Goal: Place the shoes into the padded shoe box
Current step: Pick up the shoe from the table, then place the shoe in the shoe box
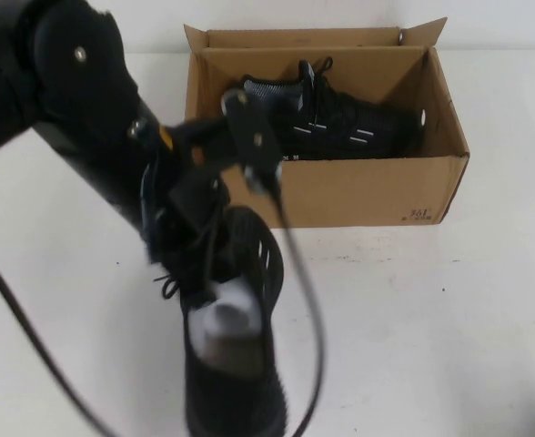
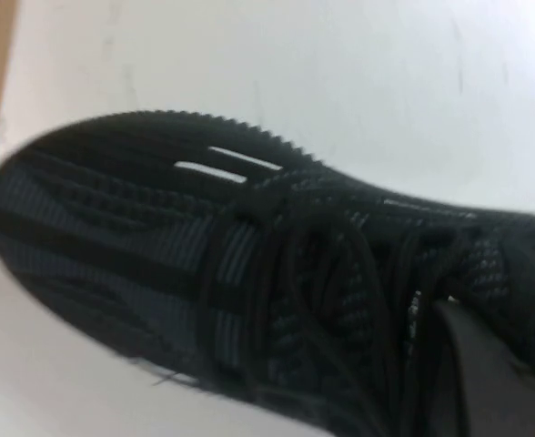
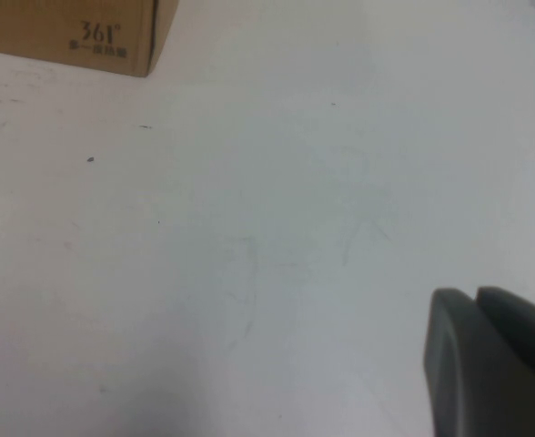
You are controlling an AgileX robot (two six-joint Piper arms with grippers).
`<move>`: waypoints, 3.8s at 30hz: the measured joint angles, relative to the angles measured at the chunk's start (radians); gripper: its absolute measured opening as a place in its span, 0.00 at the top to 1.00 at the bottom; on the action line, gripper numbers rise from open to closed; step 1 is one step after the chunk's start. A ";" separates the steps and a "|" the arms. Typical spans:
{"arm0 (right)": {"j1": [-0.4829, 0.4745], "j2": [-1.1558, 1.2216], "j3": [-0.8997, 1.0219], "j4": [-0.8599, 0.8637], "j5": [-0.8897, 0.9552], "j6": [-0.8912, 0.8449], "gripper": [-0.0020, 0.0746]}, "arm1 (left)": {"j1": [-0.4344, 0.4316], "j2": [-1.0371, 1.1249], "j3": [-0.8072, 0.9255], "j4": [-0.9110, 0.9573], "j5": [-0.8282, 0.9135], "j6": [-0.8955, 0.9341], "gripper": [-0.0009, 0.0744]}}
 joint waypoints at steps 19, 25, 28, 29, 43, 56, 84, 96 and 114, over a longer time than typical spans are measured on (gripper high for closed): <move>0.000 0.000 0.000 0.000 0.000 0.000 0.98 | 0.000 0.053 -0.254 -0.157 -0.254 -0.739 0.99; 0.000 0.000 0.000 0.000 0.000 0.000 0.98 | 0.000 0.156 -0.438 -0.129 -0.265 -0.781 0.99; 0.000 0.000 0.000 0.000 0.000 0.000 0.98 | 0.000 0.211 -0.534 -0.079 -0.276 -0.817 0.99; 0.000 0.000 0.000 0.000 0.000 0.000 0.98 | 0.000 0.230 -0.561 -0.064 -0.282 -0.826 0.99; 0.000 0.000 0.000 -0.004 0.000 0.000 0.98 | 0.000 0.431 -0.732 0.057 -0.336 -0.954 0.99; 0.000 0.000 0.000 -0.004 0.000 0.000 0.98 | 0.000 0.495 -0.735 0.087 -0.460 -1.024 0.99; 0.000 0.000 0.000 -0.004 0.000 0.000 0.98 | -0.018 0.581 -0.735 0.221 -0.501 -1.102 0.99; 0.000 0.000 0.000 -0.004 0.000 0.000 0.98 | -0.043 0.600 -0.735 0.246 -0.436 -1.102 0.99; 0.000 0.000 0.000 -0.004 0.000 0.000 0.98 | -0.062 0.613 -0.811 0.266 -0.322 -1.100 0.99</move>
